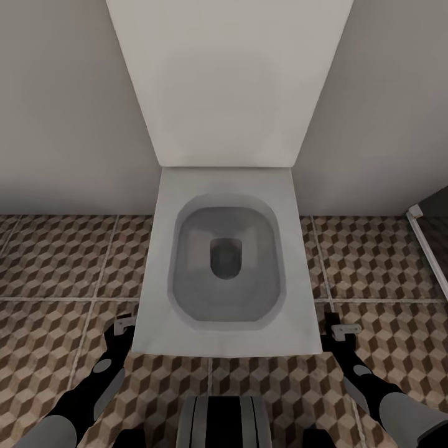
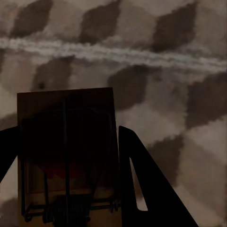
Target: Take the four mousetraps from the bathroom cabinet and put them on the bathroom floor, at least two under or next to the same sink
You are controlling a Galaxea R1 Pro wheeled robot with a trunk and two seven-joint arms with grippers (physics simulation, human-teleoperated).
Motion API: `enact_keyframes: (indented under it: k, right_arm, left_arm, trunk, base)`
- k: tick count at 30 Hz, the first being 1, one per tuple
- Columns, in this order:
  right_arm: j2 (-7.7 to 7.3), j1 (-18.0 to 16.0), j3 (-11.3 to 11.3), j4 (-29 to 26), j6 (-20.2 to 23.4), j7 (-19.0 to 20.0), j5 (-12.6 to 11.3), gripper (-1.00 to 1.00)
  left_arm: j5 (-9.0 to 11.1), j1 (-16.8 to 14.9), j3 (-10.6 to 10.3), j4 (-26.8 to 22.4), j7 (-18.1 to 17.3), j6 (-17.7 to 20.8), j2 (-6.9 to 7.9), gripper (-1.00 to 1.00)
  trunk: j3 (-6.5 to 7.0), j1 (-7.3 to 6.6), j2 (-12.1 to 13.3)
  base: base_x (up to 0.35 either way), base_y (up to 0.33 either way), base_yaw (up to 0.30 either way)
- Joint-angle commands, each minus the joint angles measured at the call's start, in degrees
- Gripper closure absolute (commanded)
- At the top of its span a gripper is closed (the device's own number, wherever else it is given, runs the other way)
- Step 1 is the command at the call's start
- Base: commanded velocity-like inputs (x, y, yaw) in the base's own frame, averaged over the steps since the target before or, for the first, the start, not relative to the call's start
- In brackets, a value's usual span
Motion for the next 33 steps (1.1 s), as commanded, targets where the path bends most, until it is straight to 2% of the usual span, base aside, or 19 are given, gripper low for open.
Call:
enact_keyframes:
  k: [1,5,11,20,25,33]
  right_arm:
    - [-0.02,-0.02,0.45,0.0,-0.15,0.12,-0.5,1.0]
    - [-0.02,-0.02,0.45,-0.02,-0.15,0.12,-0.5,1.0]
    - [-0.06,-0.02,0.45,0.0,-0.21,0.17,-0.5,1.0]
    - [-0.11,-0.02,0.45,0.0,-0.23,0.19,-0.5,1.0]
    - [-0.1,-0.02,0.45,0.0,-0.27,0.19,-0.5,1.0]
    - [-0.11,-0.02,0.45,0.0,-0.27,0.19,-0.51,1.0]
  left_arm:
    - [0.27,-0.04,-0.47,0.0,0.66,-0.23,0.12,1.0]
    - [0.31,-0.04,-0.17,0.0,0.68,-0.52,0.37,1.0]
    - [0.25,-0.04,0.04,0.0,0.84,-2.99,0.63,1.0]
    - [0.24,-0.04,-0.07,0.0,0.87,-3.49,0.41,1.0]
    - [0.24,-0.04,-0.14,0.0,0.81,-3.45,0.4,1.0]
    - [0.24,-0.04,-0.2,0.0,0.78,-3.47,0.42,1.0]
  trunk:
    - [-0.03,-0.01,-0.01]
    - [-0.03,-0.01,-0.01]
    - [-0.03,-0.01,-0.01]
    - [-0.03,-0.01,-0.01]
    - [-1.14,0.12,-0.08]
    - [-1.14,0.12,-0.08]
  base:
    - [0.0,0.0,0.0]
    - [0.0,0.0,0.0]
    - [0.0,0.0,0.0]
    - [0.0,0.0,0.0]
    - [0.0,0.0,0.0]
    - [0.0,0.0,0.0]
